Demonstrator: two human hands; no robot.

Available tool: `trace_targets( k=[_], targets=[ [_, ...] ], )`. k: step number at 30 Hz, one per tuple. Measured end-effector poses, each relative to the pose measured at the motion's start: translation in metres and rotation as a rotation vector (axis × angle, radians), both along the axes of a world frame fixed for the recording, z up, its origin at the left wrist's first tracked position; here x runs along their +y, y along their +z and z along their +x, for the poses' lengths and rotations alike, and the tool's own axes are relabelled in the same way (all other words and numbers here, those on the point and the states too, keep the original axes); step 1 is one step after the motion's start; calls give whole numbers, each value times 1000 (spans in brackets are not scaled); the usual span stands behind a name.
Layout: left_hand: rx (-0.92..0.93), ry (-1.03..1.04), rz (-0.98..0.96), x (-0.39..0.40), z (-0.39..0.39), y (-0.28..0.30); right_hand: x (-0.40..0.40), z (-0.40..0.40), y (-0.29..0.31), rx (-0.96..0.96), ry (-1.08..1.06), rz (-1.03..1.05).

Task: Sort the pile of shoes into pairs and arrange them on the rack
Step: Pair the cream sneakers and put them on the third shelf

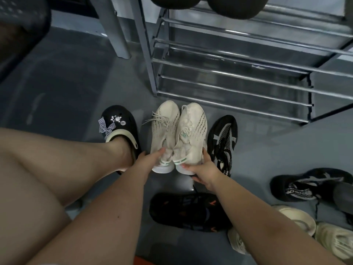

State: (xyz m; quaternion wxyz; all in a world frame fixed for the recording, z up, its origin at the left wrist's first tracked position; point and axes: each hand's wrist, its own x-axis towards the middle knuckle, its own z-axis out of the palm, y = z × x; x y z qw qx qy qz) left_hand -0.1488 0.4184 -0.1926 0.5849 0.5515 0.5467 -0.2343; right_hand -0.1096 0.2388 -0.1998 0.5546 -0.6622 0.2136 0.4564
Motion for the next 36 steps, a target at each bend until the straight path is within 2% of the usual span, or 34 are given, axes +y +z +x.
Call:
trace_targets(
  k=[2, 6, 11, 18, 27, 32, 36],
  targets=[
    [-73, -7, -29, -1, 2, 8, -5, 5, 10, -5, -47, 40],
    [-176, 136, -179, -13, 4, 29, -17, 11, 35, 41, -205, 171],
    [-226, 112, -261, -29, -6, 53, -36, 2, 66, 94, -285, 196],
    [-310, -79, -333, -49, -9, 83, -75, -31, 108, 120, -331, 233],
    [-359, -372, -415, -106, 2, 107, -147, -72, 137, 124, -502, 271],
    [-426, -499, -444, -136, 12, 128, -176, -84, 159, 52, -580, 282],
    [-515, -486, -435, -149, 17, 141, -187, -78, 174, -44, -590, 299]
  ],
)
